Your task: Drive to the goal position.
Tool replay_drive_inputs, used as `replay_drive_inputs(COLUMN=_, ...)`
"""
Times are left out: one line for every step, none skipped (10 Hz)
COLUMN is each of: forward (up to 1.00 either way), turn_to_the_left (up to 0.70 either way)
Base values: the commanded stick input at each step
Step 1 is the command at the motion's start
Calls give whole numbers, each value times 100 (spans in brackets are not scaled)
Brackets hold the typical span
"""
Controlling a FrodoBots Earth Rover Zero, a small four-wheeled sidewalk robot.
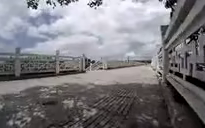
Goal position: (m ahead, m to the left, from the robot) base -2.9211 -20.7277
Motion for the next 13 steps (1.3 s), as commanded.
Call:
replay_drive_inputs(forward=70, turn_to_the_left=14)
replay_drive_inputs(forward=70, turn_to_the_left=14)
replay_drive_inputs(forward=70, turn_to_the_left=14)
replay_drive_inputs(forward=70, turn_to_the_left=14)
replay_drive_inputs(forward=70, turn_to_the_left=10)
replay_drive_inputs(forward=70, turn_to_the_left=0)
replay_drive_inputs(forward=70, turn_to_the_left=0)
replay_drive_inputs(forward=70, turn_to_the_left=-4)
replay_drive_inputs(forward=70, turn_to_the_left=-14)
replay_drive_inputs(forward=70, turn_to_the_left=-14)
replay_drive_inputs(forward=70, turn_to_the_left=-14)
replay_drive_inputs(forward=70, turn_to_the_left=-14)
replay_drive_inputs(forward=70, turn_to_the_left=-14)
